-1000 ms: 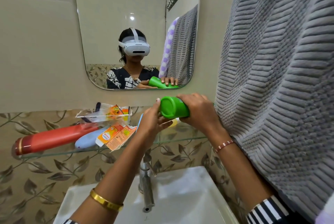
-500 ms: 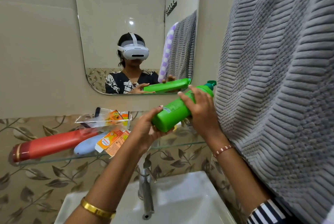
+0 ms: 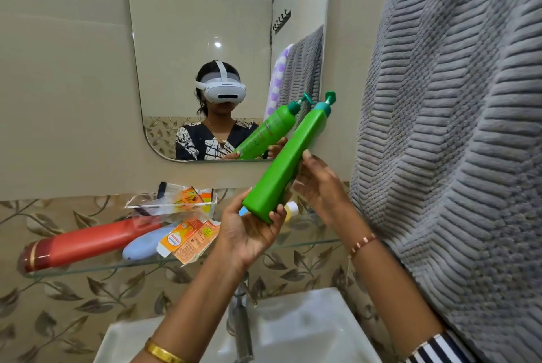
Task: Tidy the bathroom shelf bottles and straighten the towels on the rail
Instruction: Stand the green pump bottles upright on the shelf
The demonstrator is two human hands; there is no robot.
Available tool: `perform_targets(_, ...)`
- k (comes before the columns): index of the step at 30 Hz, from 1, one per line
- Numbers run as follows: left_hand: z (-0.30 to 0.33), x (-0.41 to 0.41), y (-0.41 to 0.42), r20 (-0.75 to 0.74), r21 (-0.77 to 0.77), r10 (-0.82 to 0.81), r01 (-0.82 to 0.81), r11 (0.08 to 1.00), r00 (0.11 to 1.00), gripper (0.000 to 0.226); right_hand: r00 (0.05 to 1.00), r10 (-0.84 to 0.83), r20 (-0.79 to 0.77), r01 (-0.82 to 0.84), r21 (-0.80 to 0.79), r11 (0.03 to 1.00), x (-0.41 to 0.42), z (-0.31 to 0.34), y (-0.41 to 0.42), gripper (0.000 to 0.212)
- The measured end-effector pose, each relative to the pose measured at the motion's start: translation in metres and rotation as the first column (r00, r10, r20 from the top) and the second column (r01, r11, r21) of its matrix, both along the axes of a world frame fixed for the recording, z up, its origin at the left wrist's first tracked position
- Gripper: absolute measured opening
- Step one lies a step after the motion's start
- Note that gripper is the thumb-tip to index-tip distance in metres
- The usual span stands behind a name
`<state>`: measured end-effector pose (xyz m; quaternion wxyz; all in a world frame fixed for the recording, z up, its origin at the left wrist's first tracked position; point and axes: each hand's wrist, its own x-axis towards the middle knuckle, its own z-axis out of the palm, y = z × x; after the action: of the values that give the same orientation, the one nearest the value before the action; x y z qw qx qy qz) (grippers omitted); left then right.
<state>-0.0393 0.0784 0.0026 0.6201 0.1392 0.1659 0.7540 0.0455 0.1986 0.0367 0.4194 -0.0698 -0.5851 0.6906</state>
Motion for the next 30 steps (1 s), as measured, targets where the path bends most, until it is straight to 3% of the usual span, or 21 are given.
perform_targets(3, -0.005, 0.002, 0.006, 0.070, -0.006, -0.044, 0.044, 0.999, 0.997, 0.047, 0.981, 0.193, -0.027, -0.190, 0.094, 0.977, -0.008, 0.003, 0.005, 0.059)
perform_targets(7, -0.002, 0.008, 0.009, -0.043, -0.076, 0.003, -0.006, 0.997, 0.999, 0.041, 0.992, 0.077, -0.100, -0.072, 0.048, 0.996, -0.013, 0.010, -0.005, 0.089)
perform_targets(9, 0.002, 0.010, 0.009, -0.137, -0.078, 0.098, -0.110, 0.991, 0.986, 0.041, 0.991, -0.035, -0.133, 0.046, 0.078, 0.996, -0.011, 0.013, -0.007, 0.087)
perform_targets(11, 0.005, 0.012, 0.009, -0.255, -0.046, 0.192, -0.210, 0.977, 0.948, 0.041, 0.980, -0.131, -0.150, 0.153, 0.147, 0.977, -0.007, 0.018, -0.011, 0.071)
perform_targets(14, 0.001, 0.009, 0.010, -0.553, 0.070, 0.340, -0.364, 0.929, 0.761, 0.042, 0.959, -0.234, -0.161, 0.264, 0.207, 0.942, -0.005, 0.025, -0.015, 0.058)
perform_targets(17, -0.006, 0.007, 0.007, -0.822, 0.192, 0.368, -0.397, 0.897, 0.434, 0.068, 0.962, -0.237, -0.138, 0.267, 0.277, 0.923, -0.003, 0.027, -0.017, 0.058)
perform_targets(19, -0.008, 0.005, 0.007, -0.904, 0.218, 0.335, -0.388, 0.896, 0.266, 0.062, 0.962, -0.250, -0.107, 0.272, 0.349, 0.897, -0.001, 0.028, -0.021, 0.057)
perform_targets(21, -0.007, 0.004, 0.008, -0.911, 0.215, 0.323, -0.373, 0.902, 0.256, 0.046, 0.962, -0.258, -0.092, 0.273, 0.400, 0.875, -0.001, 0.029, -0.024, 0.054)
perform_targets(25, -0.006, 0.002, 0.010, -0.897, 0.255, 0.359, -0.361, 0.897, 0.259, 0.036, 0.971, -0.231, -0.057, 0.234, 0.397, 0.887, -0.001, 0.028, -0.024, 0.046)
perform_targets(30, -0.007, -0.001, 0.014, -0.892, 0.254, 0.361, -0.359, 0.898, 0.271, 0.030, 0.998, -0.058, 0.034, 0.044, 0.313, 0.949, 0.008, 0.025, -0.010, 0.035)
